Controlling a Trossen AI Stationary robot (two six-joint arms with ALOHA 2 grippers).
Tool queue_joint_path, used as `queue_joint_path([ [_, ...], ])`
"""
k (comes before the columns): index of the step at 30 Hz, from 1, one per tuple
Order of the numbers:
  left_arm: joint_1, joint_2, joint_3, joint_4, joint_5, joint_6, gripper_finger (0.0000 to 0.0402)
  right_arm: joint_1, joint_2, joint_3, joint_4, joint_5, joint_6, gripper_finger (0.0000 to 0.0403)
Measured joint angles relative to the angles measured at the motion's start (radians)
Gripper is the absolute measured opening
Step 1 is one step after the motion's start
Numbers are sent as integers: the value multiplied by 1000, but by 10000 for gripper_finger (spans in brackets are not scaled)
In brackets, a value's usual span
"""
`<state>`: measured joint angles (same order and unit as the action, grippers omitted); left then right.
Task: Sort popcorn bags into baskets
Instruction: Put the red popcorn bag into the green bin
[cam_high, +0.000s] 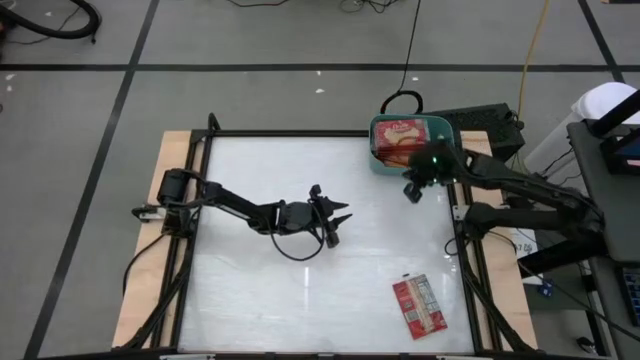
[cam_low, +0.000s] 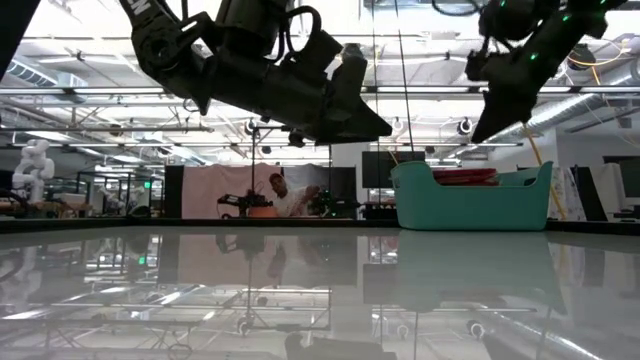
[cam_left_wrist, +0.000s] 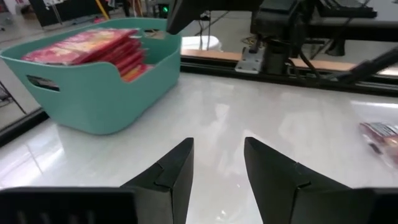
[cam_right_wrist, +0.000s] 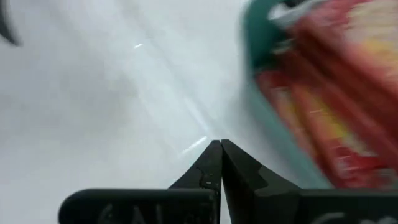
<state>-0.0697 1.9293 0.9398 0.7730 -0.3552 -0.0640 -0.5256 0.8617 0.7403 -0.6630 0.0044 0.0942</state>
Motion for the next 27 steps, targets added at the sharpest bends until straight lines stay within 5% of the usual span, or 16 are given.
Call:
queue_joint_path([
  [10,-54,0,0,-30,0,-41,127,389,-20,-40,-13,63,286,2],
  [17,-104,0,0,-45,-1,-116,127,671,-4,-46,-1,204,454,2],
  [27,-162,0,0,-73,-1,-132,127,924,76,-46,-4,262,638,2],
])
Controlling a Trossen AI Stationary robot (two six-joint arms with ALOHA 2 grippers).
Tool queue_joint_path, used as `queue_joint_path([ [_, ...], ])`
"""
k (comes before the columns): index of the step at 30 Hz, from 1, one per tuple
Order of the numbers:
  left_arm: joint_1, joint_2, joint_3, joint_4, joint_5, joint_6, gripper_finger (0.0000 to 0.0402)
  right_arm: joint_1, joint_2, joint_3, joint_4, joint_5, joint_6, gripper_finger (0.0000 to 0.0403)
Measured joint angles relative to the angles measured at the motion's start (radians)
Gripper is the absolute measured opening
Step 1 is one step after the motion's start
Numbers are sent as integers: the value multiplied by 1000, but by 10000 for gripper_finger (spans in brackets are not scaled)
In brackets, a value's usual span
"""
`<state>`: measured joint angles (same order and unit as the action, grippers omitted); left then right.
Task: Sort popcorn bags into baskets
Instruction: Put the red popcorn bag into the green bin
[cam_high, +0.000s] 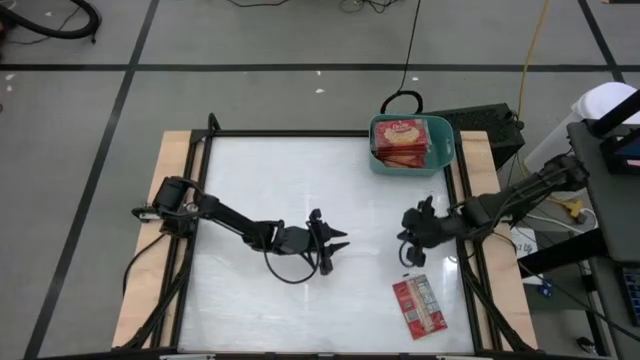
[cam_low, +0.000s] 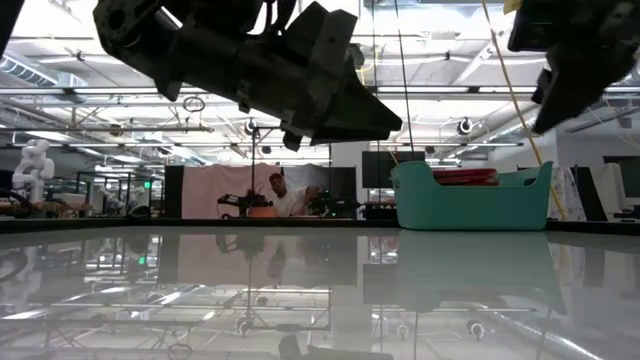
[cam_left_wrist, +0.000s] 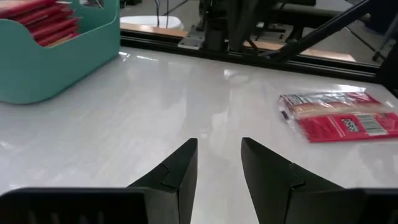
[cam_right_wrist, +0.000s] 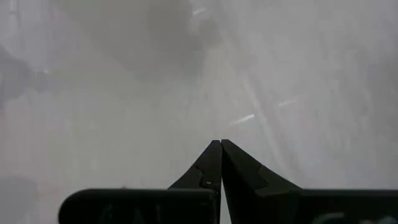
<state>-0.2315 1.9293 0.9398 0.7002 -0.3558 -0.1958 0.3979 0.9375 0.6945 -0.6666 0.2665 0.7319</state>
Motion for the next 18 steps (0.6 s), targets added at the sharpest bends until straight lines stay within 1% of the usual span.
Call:
queue_joint_path([
  [8,-33,0,0,-41,0,-44,127,100,79,-34,8,-11,88,2],
  [13,-58,0,0,-84,0,-70,127,135,74,-68,8,-112,161,2],
  [18,-79,0,0,-93,-1,-99,127,165,66,-83,11,-151,192,2],
])
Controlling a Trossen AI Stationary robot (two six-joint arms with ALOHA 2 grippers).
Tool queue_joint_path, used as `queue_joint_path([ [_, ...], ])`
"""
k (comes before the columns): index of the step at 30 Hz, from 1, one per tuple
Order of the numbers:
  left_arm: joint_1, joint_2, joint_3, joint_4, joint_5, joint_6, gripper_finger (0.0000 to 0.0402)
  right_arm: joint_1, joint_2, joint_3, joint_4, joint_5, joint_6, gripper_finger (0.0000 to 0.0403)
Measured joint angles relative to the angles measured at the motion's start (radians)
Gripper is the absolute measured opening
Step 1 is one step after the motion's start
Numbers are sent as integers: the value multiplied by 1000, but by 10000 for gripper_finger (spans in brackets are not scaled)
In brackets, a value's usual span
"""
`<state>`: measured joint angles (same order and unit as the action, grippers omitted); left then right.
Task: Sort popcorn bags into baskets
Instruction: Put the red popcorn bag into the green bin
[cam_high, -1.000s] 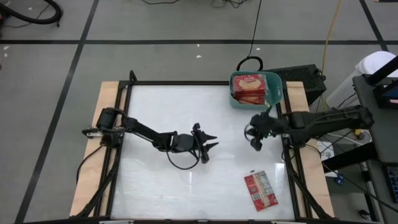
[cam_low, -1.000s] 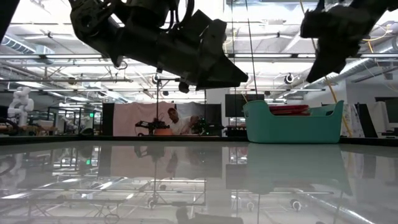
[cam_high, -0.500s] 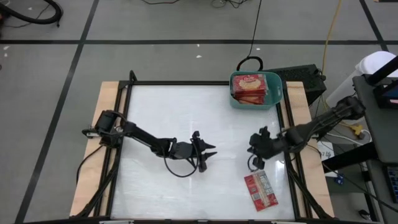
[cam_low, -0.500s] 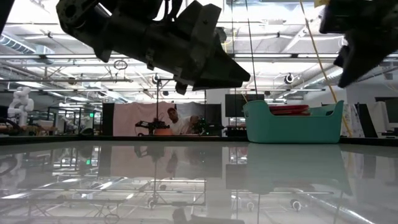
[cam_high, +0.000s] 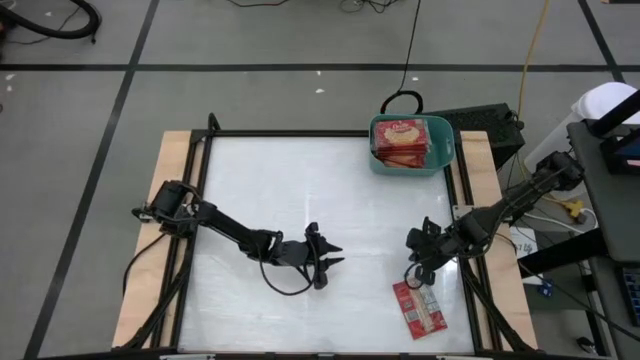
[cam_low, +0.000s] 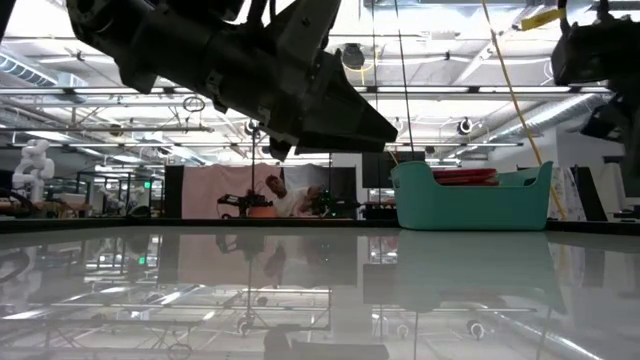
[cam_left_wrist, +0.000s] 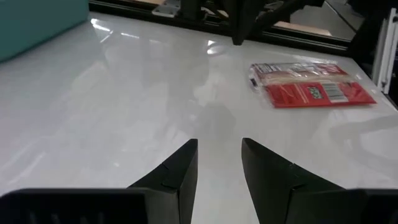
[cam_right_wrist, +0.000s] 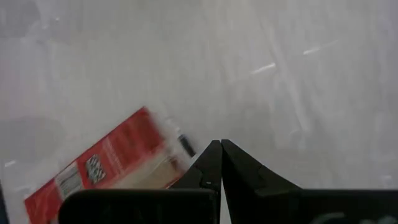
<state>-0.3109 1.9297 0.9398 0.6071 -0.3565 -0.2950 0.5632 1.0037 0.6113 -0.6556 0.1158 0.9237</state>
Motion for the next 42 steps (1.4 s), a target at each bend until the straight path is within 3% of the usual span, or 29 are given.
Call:
queue_joint_path([
  [8,-31,0,0,-5,0,-45,127,29,-1,-19,-2,-42,-36,19],
  [14,-49,0,0,-6,0,-69,127,35,-1,-70,8,-123,-67,94],
  [21,-54,0,0,-6,0,-77,127,37,-1,-165,177,-223,14,193],
  [26,-52,0,0,-10,-1,-70,127,37,-1,-180,258,-254,99,241],
  [38,-56,0,0,-16,-2,-76,127,160,42,-180,421,-146,96,247],
  [42,-56,0,0,-15,-2,-77,127,204,91,-180,491,-116,-24,242],
])
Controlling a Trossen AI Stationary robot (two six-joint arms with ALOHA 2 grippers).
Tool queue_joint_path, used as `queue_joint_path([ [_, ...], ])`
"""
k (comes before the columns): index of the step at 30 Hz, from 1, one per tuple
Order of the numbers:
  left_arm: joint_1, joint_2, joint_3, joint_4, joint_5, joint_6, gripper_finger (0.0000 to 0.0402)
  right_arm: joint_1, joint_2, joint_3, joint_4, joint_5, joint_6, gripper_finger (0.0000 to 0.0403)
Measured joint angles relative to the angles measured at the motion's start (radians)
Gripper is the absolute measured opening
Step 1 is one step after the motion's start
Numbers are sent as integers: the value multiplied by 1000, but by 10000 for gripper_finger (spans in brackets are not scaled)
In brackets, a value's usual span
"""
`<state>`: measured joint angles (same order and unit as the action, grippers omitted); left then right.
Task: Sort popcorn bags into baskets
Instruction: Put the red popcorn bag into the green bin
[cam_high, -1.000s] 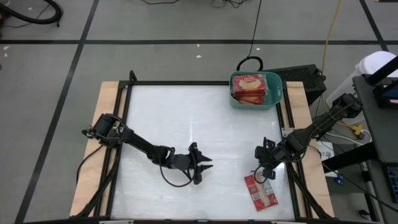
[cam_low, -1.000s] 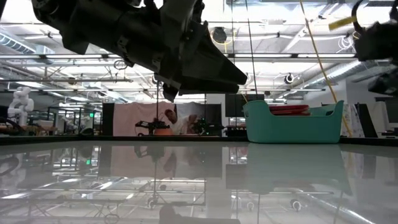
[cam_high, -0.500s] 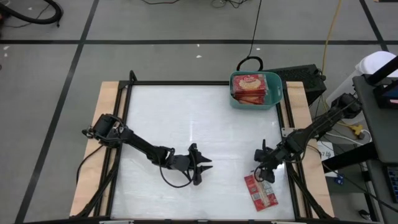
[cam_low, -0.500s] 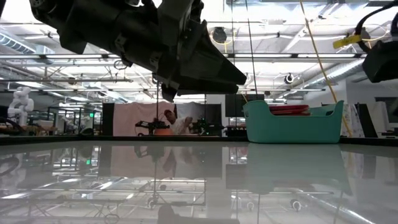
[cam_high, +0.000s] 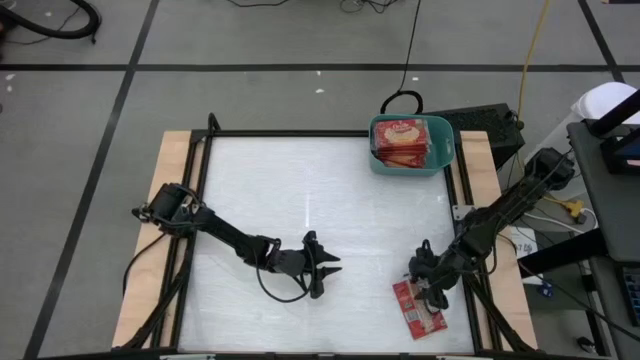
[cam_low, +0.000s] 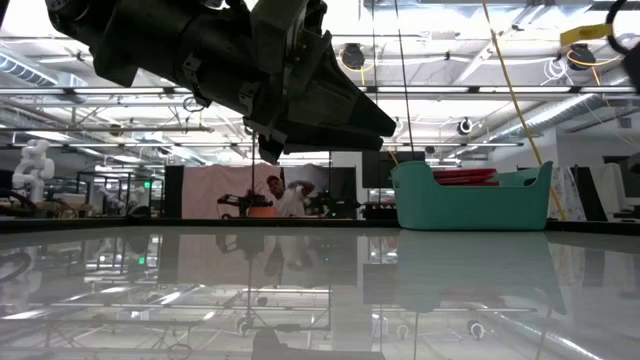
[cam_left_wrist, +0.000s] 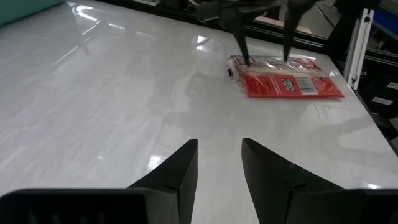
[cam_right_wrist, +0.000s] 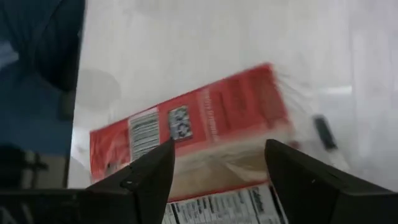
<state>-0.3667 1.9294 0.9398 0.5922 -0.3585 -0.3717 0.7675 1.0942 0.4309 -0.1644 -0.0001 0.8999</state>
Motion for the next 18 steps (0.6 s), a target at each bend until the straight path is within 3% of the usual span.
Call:
queue_joint_path([
  [5,1,0,0,0,-1,0,127,30,64,1,78,32,-149,240],
  [18,22,0,0,0,-3,9,127,32,168,4,101,35,-316,231],
])
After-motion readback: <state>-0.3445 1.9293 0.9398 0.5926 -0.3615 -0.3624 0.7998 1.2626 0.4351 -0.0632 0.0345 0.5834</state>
